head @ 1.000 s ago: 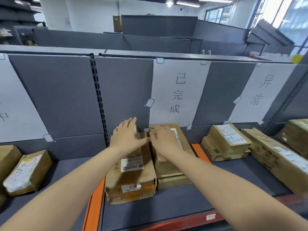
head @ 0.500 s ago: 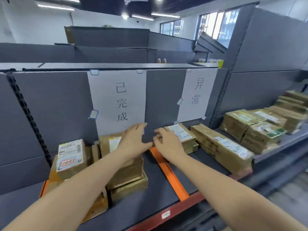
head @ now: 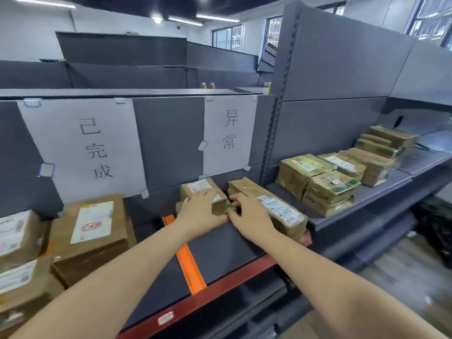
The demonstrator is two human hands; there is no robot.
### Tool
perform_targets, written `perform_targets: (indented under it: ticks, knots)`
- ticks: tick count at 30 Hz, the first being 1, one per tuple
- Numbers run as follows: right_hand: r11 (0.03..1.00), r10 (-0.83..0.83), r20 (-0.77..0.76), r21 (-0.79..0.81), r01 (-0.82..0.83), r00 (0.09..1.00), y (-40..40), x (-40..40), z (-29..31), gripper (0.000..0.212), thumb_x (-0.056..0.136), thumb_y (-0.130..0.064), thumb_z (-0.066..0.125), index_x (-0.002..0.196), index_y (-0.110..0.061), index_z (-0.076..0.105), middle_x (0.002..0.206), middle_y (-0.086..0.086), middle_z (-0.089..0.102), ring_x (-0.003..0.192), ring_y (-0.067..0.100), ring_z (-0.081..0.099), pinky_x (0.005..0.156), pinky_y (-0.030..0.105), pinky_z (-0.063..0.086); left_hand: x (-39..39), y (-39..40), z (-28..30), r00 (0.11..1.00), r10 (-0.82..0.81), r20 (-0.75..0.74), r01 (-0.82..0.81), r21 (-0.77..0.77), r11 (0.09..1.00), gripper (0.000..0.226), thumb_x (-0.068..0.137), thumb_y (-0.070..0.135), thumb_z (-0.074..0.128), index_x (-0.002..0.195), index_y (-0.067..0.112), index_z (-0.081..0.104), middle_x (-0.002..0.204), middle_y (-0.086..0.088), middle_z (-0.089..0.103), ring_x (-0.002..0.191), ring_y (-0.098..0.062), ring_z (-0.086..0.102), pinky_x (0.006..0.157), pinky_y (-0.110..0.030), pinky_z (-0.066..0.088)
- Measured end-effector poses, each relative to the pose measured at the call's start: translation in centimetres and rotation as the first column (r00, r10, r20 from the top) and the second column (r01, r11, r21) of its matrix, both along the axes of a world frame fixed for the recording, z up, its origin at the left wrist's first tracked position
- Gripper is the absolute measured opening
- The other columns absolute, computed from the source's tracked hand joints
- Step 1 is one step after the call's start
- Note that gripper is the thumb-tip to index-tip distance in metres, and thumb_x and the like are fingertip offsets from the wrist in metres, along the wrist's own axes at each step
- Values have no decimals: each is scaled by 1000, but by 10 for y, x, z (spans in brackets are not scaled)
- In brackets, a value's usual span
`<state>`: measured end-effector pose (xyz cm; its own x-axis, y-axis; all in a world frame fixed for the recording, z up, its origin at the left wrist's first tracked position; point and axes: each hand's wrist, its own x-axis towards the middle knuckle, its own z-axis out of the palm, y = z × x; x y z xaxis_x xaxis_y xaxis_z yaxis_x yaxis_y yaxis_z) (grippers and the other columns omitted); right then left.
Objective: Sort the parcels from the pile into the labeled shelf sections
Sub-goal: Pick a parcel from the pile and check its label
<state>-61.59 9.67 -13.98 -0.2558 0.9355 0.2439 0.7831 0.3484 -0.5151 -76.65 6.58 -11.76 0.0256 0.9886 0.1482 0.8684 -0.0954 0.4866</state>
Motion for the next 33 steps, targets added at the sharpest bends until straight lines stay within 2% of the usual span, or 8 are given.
perform_targets:
  ticks: [3, 8, 11, 14, 17, 21, 28, 33]
  knots:
    - [999, -23, -49, -26, 22, 999, 1, 40, -3, 35, 91, -30, 56, 124, -22, 57, 118, -2, 65, 117, 20, 55, 100, 42, 41, 37, 7, -7, 998, -29, 56, 28, 9, 1000, 74, 69, 56, 59, 137, 28, 47, 138, 7, 51, 130, -16, 43, 108, -44, 33]
    - [999, -53, -62, -12, 52, 997, 0, 100, -8, 35, 91, -27, 56, 125, -20, 58, 116, 0, 66, 111, 20, 58, 93, 36, 46, 93, 18, -17, 996, -61, 71, 62, -17, 998, 55, 60, 60, 52, 109, 36, 57, 110, 15, 61, 106, -13, 54, 94, -44, 45]
    - [995, -92, -28, -28, 91, 995, 0, 136, -9, 40, 92, -27, 54, 131, -19, 55, 125, 2, 62, 118, 22, 53, 97, 38, 43, 130, 15, -10, 990, -119, 73, 119, -3, 993, 79, 57, 60, 51, 131, 32, 51, 128, 10, 57, 120, -15, 50, 102, -43, 39]
    - [991, -127, -10, -38, 127, 992, 2, 167, -11, 38, 92, -33, 53, 129, -23, 54, 124, -2, 61, 119, 21, 51, 99, 42, 42, 160, 19, -7, 986, -133, 97, 136, -32, 990, 66, 69, 51, 60, 129, 26, 52, 127, 9, 57, 121, -14, 49, 101, -38, 36]
    - [986, -163, -20, -48, 162, 986, 2, 192, -14, 36, 94, -35, 51, 128, -23, 54, 123, -2, 60, 118, 20, 51, 99, 42, 42, 185, 30, -10, 981, -174, 83, 179, -66, 982, 69, 71, 58, 56, 133, 28, 49, 133, 9, 54, 126, -16, 47, 104, -44, 37]
    - [965, -252, -42, -79, 248, 967, 3, 226, -17, 38, 97, -37, 47, 132, -22, 52, 127, -3, 58, 120, 17, 51, 102, 41, 41, 217, 46, -14, 964, -260, 60, 265, -93, 960, 61, 89, 43, 59, 142, 20, 41, 146, 3, 44, 135, -17, 39, 111, -41, 32]
    - [925, -361, -49, -145, 351, 931, 21, 278, -20, 38, 97, -37, 46, 132, -23, 53, 129, -4, 57, 118, 18, 54, 101, 40, 43, 264, 84, -17, 921, -387, 45, 389, -115, 914, 52, 91, 37, 55, 139, 19, 47, 140, 1, 51, 124, -19, 50, 103, -39, 41]
    - [901, -415, -82, -176, 397, 906, 55, 304, -14, 32, 96, -38, 46, 125, -29, 55, 123, -7, 59, 107, 17, 59, 95, 39, 49, 289, 130, -11, 899, -438, 25, 437, -109, 893, 48, 93, 38, 51, 137, 19, 49, 141, 2, 51, 129, -18, 47, 108, -41, 36]
